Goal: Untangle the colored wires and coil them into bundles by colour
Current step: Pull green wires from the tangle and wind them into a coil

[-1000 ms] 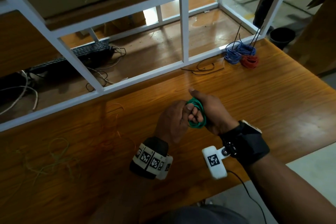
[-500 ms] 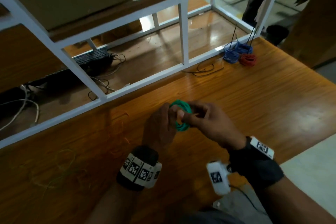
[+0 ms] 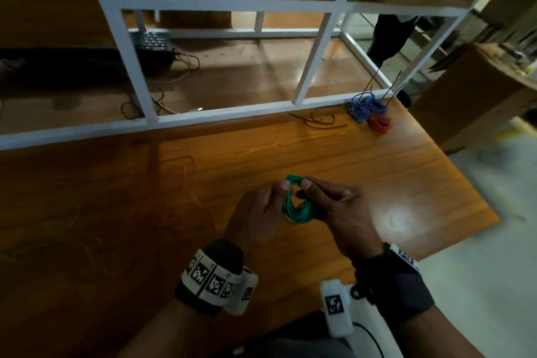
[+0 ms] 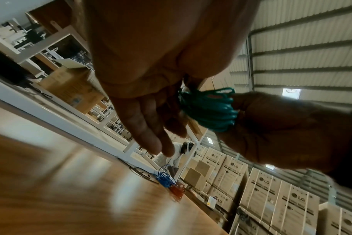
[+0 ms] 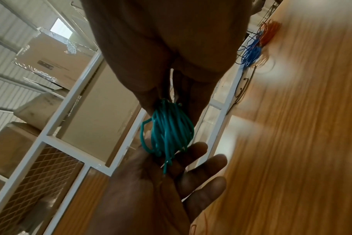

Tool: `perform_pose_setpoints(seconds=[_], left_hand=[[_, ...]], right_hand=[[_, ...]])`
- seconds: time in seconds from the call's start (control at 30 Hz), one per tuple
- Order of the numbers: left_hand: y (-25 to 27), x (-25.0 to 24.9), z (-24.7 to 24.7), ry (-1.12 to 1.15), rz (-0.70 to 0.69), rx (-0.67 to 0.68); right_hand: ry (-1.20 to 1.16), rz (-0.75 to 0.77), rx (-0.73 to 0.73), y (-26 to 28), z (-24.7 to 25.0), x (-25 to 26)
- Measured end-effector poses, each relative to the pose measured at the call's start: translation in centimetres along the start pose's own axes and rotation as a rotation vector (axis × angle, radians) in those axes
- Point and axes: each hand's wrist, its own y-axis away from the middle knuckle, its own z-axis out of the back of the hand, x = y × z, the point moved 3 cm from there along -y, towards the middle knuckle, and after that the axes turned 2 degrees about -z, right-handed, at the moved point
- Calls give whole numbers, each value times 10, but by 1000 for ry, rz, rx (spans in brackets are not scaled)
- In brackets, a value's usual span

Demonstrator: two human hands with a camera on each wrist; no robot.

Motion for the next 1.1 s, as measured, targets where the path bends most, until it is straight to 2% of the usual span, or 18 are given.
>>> perform_pose_setpoints(seconds=[0.1, 0.17, 0.23, 0.3, 0.37, 0.43, 0.53, 0.63, 0.8, 0.97, 1.1], left_hand=[[-6, 1, 20, 159, 129, 43], [-17, -6, 39, 421, 210, -5], [-30, -21, 57, 492, 160, -70], [-45, -35, 57, 386, 109, -51], [-60, -50, 35, 222, 120, 80], [-73, -61, 1, 79, 135, 276], [-85, -65, -40, 142, 240, 391], [-97, -63, -66, 223, 303, 353], [-123, -60, -87, 17, 353, 258], [-142, -58, -90, -4, 389, 252], [-154, -48, -85, 174, 450, 172]], right_hand=[[16, -18, 36, -8, 8, -2], [29, -4, 73, -18, 18, 1], [42, -8, 133, -30, 29, 6], [93, -9, 217, -43, 41, 10], [173, 13, 321, -57, 56, 13], [221, 68, 436, -67, 74, 20], [191, 108, 528, -83, 103, 30], [158, 79, 592, -101, 128, 30], [299, 75, 578, -136, 149, 24], [437, 75, 540, -163, 150, 20], [499, 135, 479, -174, 152, 24]])
